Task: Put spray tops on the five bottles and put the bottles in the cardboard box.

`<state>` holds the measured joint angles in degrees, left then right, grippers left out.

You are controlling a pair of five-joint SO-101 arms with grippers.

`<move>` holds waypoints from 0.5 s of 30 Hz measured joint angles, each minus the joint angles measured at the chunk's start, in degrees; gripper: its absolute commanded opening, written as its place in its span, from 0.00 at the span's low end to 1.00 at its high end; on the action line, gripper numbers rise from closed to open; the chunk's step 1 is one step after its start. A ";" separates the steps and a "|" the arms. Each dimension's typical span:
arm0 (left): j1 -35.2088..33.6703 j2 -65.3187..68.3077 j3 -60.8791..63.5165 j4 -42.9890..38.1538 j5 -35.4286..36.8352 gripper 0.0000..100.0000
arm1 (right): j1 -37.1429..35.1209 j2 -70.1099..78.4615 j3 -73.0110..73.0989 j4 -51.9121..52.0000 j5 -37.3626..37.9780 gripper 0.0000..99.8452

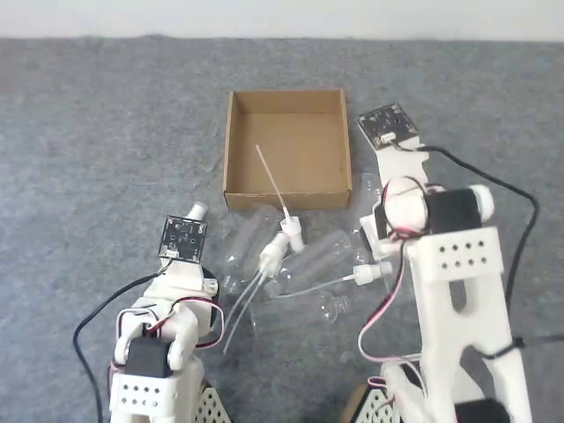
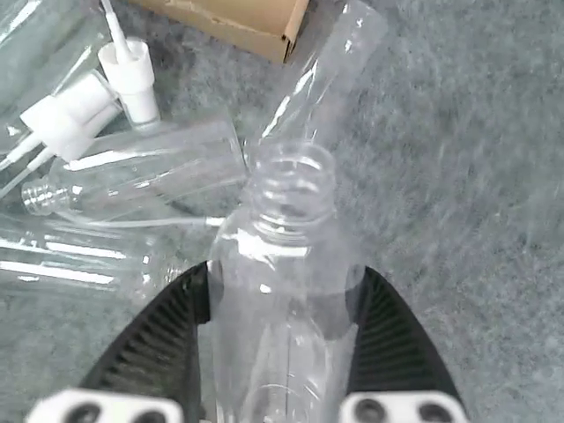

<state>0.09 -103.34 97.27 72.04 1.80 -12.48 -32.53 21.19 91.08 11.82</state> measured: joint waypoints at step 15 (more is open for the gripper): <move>0.35 0.00 0.00 0.00 0.00 0.02 | -6.68 -12.22 13.10 -11.08 -10.11 0.05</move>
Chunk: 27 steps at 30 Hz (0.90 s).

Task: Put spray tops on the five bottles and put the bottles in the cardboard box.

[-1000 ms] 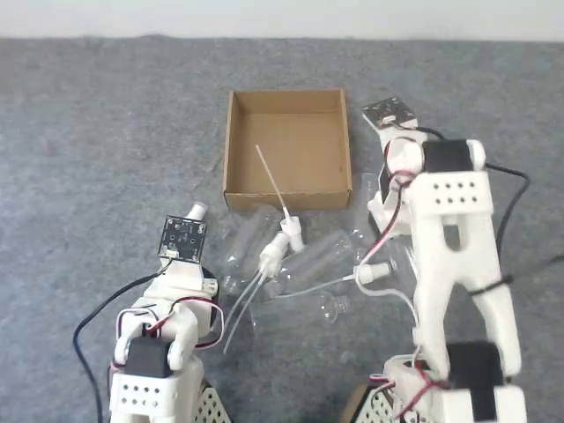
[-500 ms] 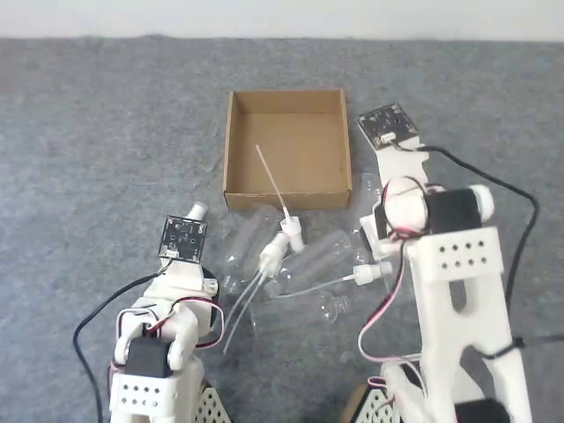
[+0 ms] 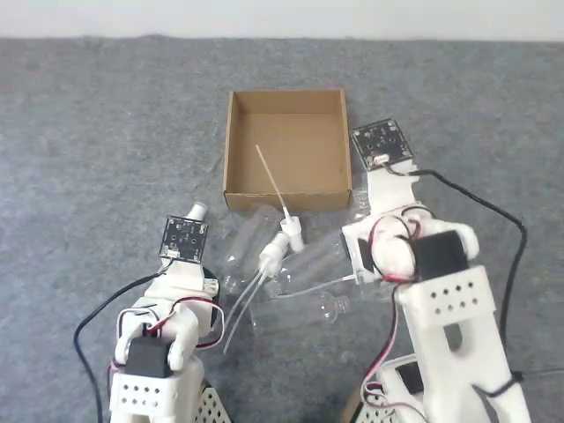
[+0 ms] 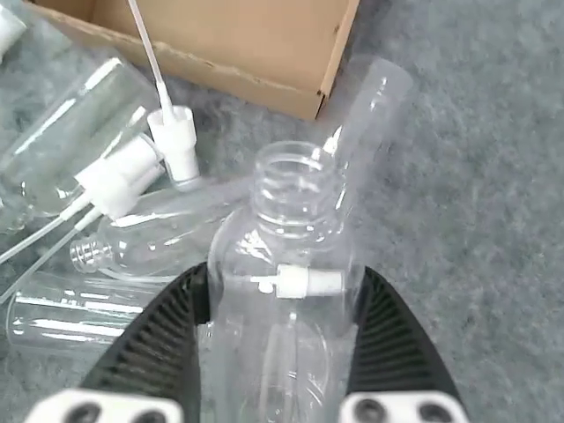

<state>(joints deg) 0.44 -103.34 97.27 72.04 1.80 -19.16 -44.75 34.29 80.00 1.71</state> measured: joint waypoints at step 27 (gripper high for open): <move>-9.49 0.00 -8.62 -7.56 -31.65 0.02 | -0.35 -15.30 17.14 -13.19 0.00 0.04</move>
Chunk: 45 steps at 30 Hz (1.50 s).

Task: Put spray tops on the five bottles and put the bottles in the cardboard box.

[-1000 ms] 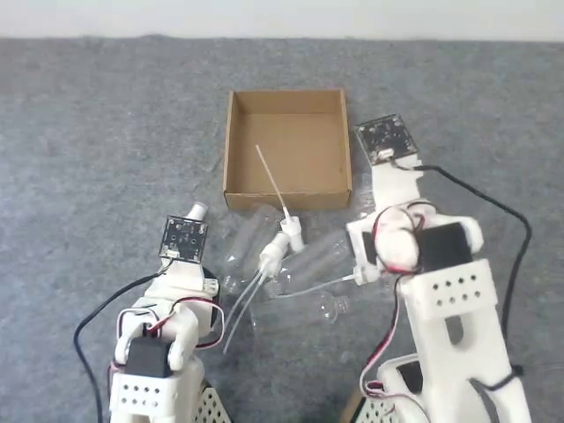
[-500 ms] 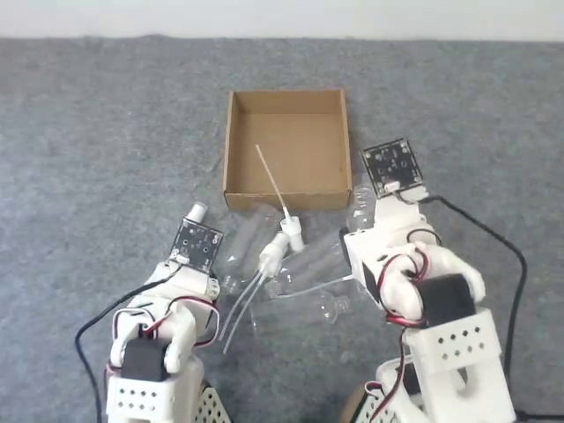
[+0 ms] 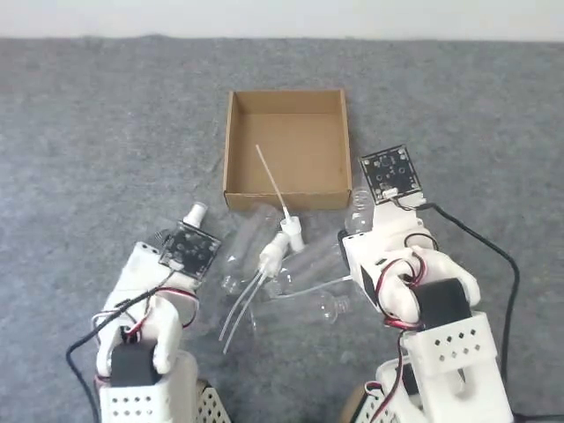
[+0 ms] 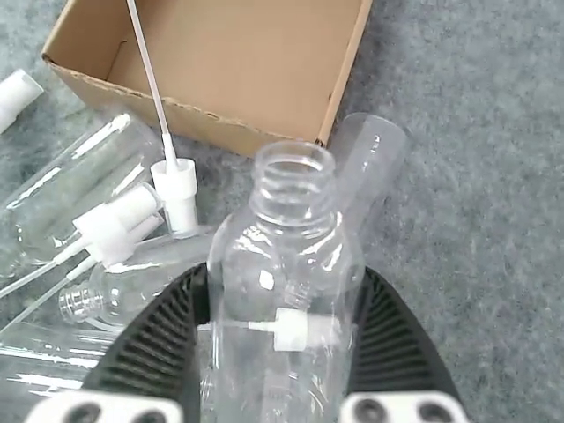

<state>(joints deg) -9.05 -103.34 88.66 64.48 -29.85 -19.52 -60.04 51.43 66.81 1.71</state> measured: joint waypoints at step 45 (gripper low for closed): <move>-3.08 71.21 -53.19 12.57 1.67 0.12 | 2.37 -0.09 4.40 -4.13 0.00 0.04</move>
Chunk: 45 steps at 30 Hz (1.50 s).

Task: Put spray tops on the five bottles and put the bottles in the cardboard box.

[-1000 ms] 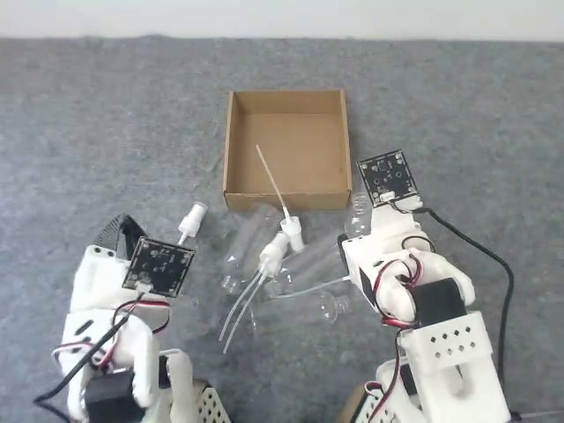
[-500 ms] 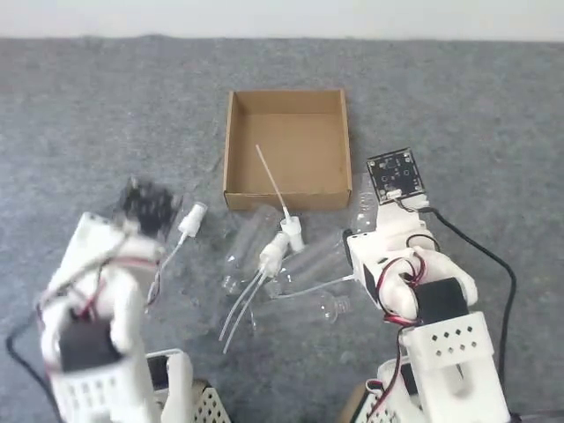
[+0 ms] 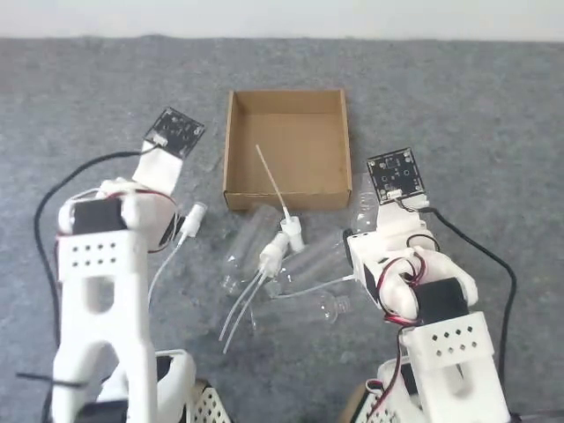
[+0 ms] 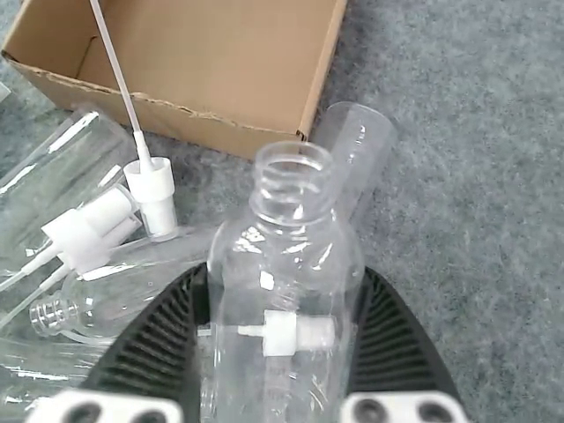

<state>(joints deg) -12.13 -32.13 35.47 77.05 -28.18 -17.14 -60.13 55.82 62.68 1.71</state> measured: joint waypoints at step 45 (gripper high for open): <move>4.84 53.63 -26.73 -3.52 4.40 0.12 | 0.00 0.00 0.00 0.00 0.00 0.04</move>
<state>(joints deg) -7.30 21.49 8.75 73.54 -23.78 -17.14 -60.13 55.82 62.68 1.71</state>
